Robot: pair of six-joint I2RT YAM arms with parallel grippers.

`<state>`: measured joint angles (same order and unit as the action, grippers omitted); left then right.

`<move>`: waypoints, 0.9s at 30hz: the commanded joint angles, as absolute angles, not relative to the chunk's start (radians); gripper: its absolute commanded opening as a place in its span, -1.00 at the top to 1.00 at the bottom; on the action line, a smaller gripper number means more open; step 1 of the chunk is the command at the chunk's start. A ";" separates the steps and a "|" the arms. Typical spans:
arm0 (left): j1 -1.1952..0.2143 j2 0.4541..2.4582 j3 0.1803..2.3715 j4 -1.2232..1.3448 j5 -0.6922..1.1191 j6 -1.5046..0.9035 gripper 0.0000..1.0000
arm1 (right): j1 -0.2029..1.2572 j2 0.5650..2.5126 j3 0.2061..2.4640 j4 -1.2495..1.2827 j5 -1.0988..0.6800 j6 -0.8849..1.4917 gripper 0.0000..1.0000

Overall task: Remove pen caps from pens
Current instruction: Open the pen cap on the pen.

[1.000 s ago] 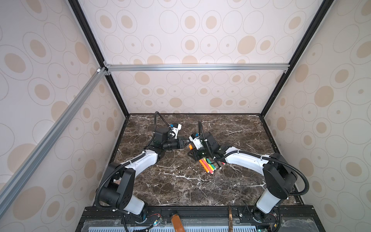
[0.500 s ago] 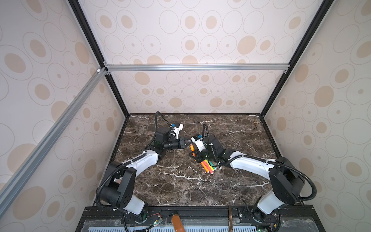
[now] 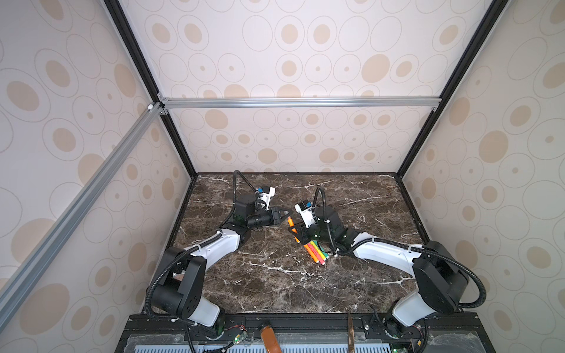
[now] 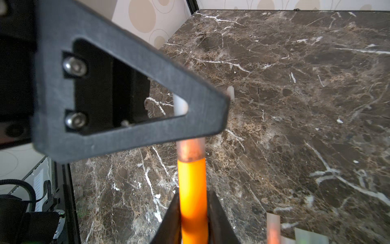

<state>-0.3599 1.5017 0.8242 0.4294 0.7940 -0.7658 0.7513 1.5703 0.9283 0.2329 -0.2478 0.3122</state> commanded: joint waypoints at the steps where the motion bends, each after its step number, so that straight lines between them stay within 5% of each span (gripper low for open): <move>1: -0.357 1.474 0.827 0.450 0.795 -0.784 1.00 | 0.748 1.580 0.963 0.261 -0.276 0.313 0.46; 12: -0.357 1.468 0.831 0.477 0.805 -0.810 1.00 | 0.748 1.614 0.976 0.272 -0.289 0.325 0.41; 19: -0.356 1.466 0.836 0.480 0.808 -0.813 1.00 | 0.748 1.616 0.971 0.280 -0.273 0.328 0.96; 27: -0.356 1.480 0.893 0.365 0.761 -0.711 1.00 | 0.747 1.616 1.000 0.135 -0.218 0.321 1.00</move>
<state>-0.3588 1.4994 0.8307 0.4149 0.7868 -0.7807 0.7509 1.6047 0.9714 0.2127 -0.2565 0.3161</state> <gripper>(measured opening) 0.160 0.158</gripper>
